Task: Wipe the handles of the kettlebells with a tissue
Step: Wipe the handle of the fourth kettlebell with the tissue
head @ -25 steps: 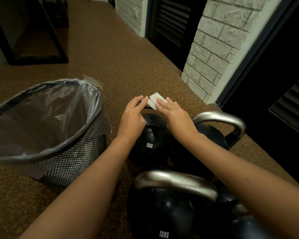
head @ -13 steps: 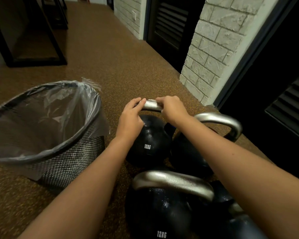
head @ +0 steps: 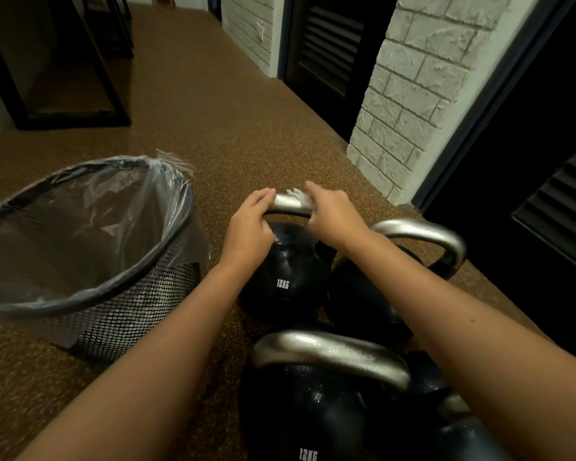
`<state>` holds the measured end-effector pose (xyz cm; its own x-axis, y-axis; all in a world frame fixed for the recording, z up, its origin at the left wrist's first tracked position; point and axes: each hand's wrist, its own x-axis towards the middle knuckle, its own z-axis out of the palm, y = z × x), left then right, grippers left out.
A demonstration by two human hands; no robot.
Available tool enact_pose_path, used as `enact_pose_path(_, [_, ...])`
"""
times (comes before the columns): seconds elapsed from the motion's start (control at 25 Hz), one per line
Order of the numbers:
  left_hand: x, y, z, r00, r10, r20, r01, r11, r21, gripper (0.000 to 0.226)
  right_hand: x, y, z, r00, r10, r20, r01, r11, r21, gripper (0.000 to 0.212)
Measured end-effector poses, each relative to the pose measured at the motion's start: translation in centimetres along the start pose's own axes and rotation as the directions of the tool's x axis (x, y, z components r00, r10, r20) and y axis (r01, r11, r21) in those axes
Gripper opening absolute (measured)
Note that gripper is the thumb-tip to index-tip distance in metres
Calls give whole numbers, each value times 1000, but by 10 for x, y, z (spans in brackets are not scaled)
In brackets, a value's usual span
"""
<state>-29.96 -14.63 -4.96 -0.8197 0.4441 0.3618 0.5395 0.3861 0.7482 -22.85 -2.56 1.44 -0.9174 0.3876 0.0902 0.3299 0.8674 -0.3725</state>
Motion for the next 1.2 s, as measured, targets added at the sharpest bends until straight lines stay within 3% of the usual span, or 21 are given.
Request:
enact_pose_path(0.2, [-5,14,-3,996,-16,-88,8,996,-89,57,12,-17,-11,994,108,36,-114,933,341,79])
enact_pose_path(0.32, [-2,20,-3,994,93,62,-94,996,5,62,17,-20,-13,987,115,110,-152,888,433,86])
enact_pose_path(0.4, [1,24,-5,981,69,182,-88,991,99,64,20,-12,-18,981,135,141,-192,807,559,90])
enact_pose_path(0.48, [2,27,-8,974,89,207,-129,974,188,64,21,6,-26,975,181,127,-220,724,654,87])
enact_pose_path(0.52, [1,28,-10,969,141,204,-187,955,228,65,20,15,-31,974,199,104,-220,743,632,83])
enact_pose_path(0.64, [9,31,-8,931,263,252,-352,826,440,54,11,31,-34,979,195,56,-202,915,349,73])
enact_pose_path(0.76, [14,31,-4,928,288,237,-373,730,573,34,4,33,-19,977,168,128,-192,959,210,69])
enact_pose_path(0.92, [11,25,-6,921,308,240,-387,799,460,41,7,34,-8,977,125,172,-154,973,170,69])
enact_pose_path(1.2, [26,22,0,932,235,275,-340,829,445,43,1,30,-11,973,-15,230,6,999,41,66])
